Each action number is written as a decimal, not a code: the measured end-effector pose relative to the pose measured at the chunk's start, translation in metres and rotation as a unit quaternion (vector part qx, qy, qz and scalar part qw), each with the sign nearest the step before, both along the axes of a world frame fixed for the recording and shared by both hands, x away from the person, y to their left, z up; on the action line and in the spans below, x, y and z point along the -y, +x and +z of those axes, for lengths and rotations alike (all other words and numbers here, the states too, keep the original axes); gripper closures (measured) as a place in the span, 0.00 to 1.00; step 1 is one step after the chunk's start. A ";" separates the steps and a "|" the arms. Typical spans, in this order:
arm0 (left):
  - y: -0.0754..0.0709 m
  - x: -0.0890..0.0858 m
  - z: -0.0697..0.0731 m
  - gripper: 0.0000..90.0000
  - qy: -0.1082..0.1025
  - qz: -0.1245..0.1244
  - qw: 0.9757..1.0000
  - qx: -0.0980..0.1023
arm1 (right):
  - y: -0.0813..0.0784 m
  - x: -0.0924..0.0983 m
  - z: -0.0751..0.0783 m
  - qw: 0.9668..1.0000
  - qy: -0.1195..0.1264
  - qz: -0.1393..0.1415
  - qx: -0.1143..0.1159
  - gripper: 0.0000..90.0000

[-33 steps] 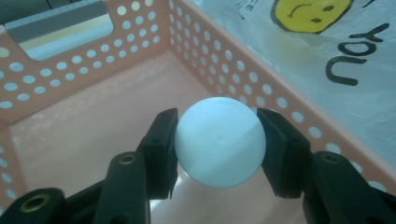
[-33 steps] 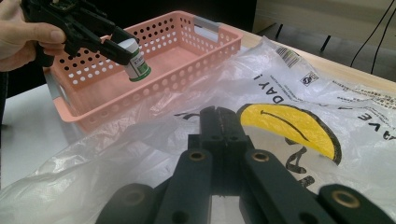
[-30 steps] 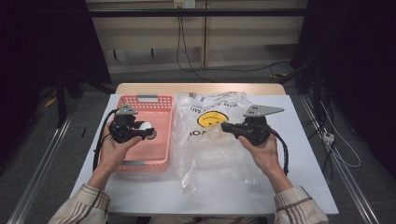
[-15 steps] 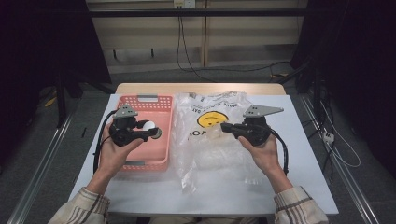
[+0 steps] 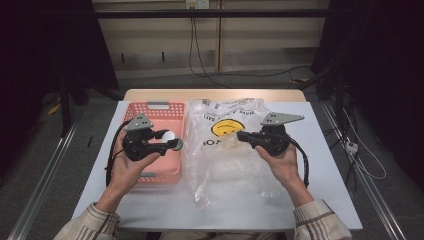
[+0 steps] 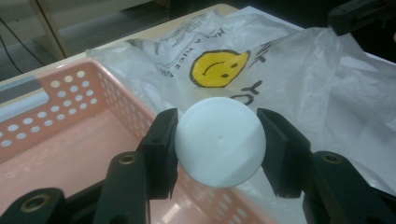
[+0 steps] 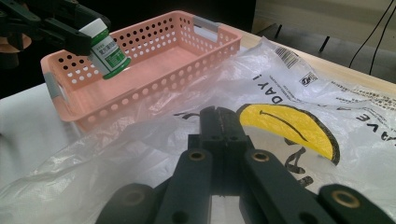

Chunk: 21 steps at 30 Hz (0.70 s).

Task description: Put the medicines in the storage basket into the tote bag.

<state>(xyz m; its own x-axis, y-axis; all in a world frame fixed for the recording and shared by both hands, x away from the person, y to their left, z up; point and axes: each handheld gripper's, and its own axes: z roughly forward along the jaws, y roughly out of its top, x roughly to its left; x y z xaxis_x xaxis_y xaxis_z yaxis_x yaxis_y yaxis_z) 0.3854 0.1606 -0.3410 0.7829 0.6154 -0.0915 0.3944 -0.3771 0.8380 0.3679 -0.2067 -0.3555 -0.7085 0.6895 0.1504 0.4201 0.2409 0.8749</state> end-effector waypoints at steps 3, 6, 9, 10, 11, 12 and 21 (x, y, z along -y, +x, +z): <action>-0.004 0.005 0.002 0.57 -0.005 -0.008 1.000 0.005 | 0.000 0.000 0.000 1.000 0.000 0.001 0.001 1.00; -0.008 0.009 0.003 0.57 -0.015 -0.016 1.000 0.002 | 0.000 0.000 0.001 1.000 -0.001 0.000 0.001 1.00; -0.012 0.013 0.005 0.57 -0.015 -0.024 1.000 0.005 | 0.000 0.000 0.001 1.000 -0.001 -0.001 0.001 1.00; -0.013 0.014 0.006 0.57 -0.016 -0.028 0.999 0.007 | 0.000 0.000 0.001 1.000 -0.001 -0.002 0.001 1.00; -0.014 0.016 0.006 0.57 -0.018 -0.030 0.999 0.007 | 0.000 0.000 0.001 1.000 -0.001 -0.002 0.001 1.00; -0.016 0.018 0.007 0.57 -0.017 -0.034 0.999 0.009 | 0.000 0.000 0.001 1.000 -0.001 -0.001 0.001 1.00; -0.031 0.034 0.013 0.57 -0.023 -0.063 0.998 0.012 | 0.000 0.000 0.001 1.000 0.001 -0.002 0.003 1.00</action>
<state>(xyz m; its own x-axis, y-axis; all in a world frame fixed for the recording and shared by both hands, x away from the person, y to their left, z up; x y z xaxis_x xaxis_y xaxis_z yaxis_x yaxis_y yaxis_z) 0.3547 0.1267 -0.3279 0.8565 0.5070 -0.0965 0.3248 -0.3842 0.8642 0.3675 -0.2069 -0.3542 -0.7062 0.6925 0.1476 0.4164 0.2376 0.8776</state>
